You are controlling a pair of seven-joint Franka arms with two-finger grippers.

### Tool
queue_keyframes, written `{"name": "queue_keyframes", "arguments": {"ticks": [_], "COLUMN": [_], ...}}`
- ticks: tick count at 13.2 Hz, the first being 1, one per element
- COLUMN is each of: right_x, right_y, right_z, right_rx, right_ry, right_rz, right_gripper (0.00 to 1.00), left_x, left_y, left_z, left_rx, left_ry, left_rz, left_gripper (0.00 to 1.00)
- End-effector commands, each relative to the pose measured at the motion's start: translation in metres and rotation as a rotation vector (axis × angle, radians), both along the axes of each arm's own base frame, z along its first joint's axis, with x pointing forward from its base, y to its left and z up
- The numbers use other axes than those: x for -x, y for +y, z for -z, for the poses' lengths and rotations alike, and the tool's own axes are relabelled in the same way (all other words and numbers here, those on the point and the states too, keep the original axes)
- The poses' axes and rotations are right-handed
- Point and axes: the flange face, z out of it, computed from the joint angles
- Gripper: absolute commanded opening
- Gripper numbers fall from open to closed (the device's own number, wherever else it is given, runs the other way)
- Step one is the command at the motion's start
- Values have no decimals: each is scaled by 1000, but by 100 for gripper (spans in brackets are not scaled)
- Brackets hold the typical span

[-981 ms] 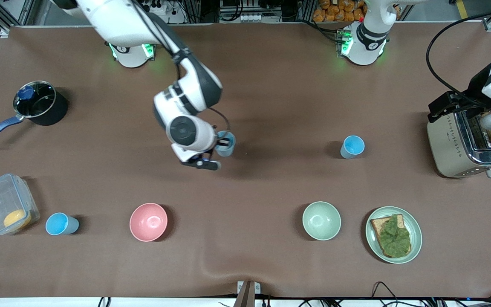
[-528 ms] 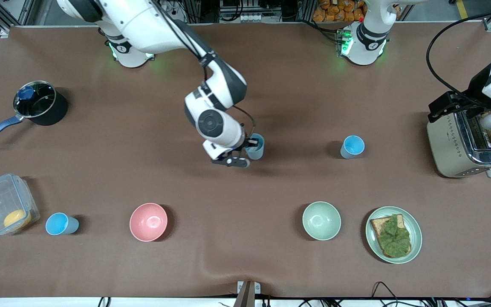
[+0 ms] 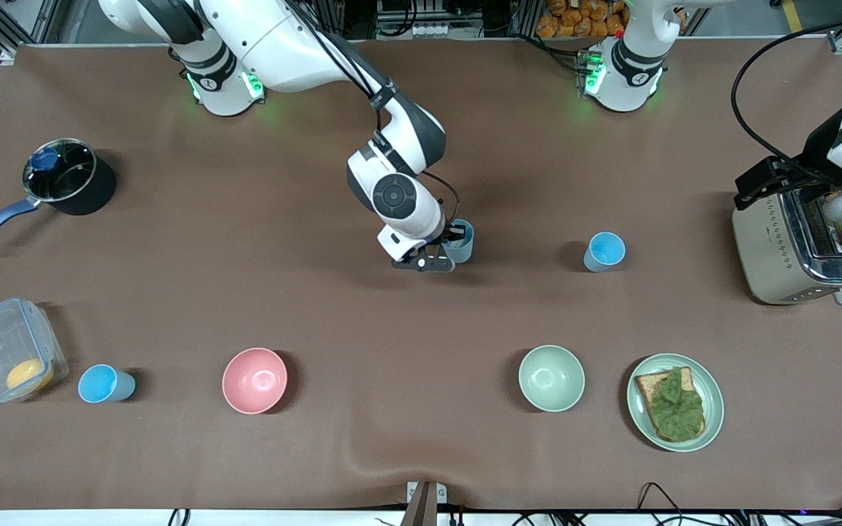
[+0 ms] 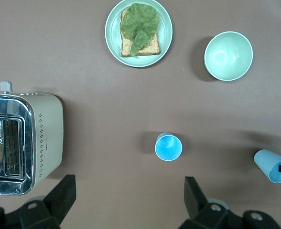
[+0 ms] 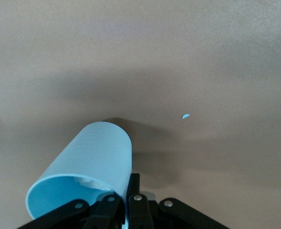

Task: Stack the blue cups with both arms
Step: 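Lower the blue cup onto the table and open the right gripper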

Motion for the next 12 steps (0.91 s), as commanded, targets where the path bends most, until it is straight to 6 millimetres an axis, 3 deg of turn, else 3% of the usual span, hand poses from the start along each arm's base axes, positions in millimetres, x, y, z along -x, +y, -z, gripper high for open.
{"name": "queue_keyframes", "arguments": {"ticks": [1,4,8,11,12], "right_x": [-11,-16,-49,-78,-91], "right_y": [0,-1,-29,-80,-108], "right_z": [-1,-13,-49,-88,-105], "right_rx": [-21,-41,-53,-36,-37], "right_ry": [7,1,13,80,91], "right_rz": [33,46,67,17,-3], "right_gripper": [23,100,100,100,100], "left_x": [1,0,1,1,-4], "left_y": [1,-4,-11,-21,-25], "left_z": [-3,-4,-6,1,8], "left_rx": [6,6,10,18,20], "left_ry": [1,-3,-9,3,8], "left_rz": [-20,-12,3,24,30], "left_gripper": [100,100,100,100,100]}}
